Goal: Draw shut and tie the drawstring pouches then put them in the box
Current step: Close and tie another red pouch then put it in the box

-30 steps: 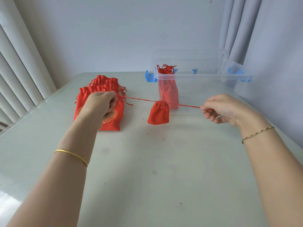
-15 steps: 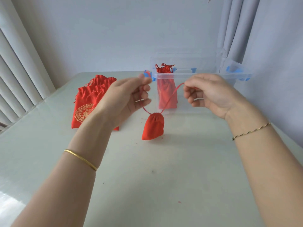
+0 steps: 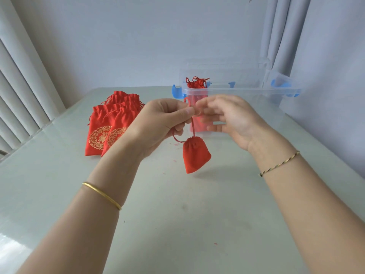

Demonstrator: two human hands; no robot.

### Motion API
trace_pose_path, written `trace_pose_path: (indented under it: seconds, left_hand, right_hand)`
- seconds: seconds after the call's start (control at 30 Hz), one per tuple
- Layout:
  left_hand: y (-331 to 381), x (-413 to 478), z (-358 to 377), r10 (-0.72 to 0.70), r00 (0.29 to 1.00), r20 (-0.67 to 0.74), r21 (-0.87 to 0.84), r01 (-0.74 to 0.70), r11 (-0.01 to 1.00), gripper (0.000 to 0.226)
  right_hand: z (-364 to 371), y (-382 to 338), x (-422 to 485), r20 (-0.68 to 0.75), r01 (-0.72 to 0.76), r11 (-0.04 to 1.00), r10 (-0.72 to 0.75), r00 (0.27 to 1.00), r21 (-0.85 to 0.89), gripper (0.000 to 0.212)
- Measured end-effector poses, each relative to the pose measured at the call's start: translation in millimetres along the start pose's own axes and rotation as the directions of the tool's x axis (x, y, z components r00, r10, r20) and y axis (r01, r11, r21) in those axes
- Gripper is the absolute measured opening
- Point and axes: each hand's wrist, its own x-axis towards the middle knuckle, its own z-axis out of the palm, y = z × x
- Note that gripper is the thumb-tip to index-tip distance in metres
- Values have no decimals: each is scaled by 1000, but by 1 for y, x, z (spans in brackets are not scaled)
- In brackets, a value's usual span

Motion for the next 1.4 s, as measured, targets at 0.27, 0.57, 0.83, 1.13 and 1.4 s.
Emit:
trace_pose_path:
  seconds: [0.27, 0.57, 0.83, 1.13, 1.4]
  left_hand:
    - [2, -1, -2, -15, 999, 39, -89, 19, 996, 15]
    - [-5, 3, -5, -65, 997, -46, -161, 57, 985, 12]
    - [-1, -1, 0, 22, 992, 123, -28, -19, 999, 21]
    - [-8, 1, 7, 356, 934, -5, 493, -308, 814, 27]
    - [-11, 2, 5, 398, 911, -112, 488, -298, 820, 25]
  right_hand:
    - [2, 7, 2, 91, 106, 987, -96, 991, -120, 22]
    - [-10, 6, -4, 400, 53, 935, 98, 911, -350, 23]
    - [0, 15, 6, 191, 123, 979, -91, 977, -165, 25]
    - [3, 26, 6, 348, -107, 993, 82, 934, 54, 28]
    - [3, 29, 7, 418, -153, 979, 83, 905, 137, 24]
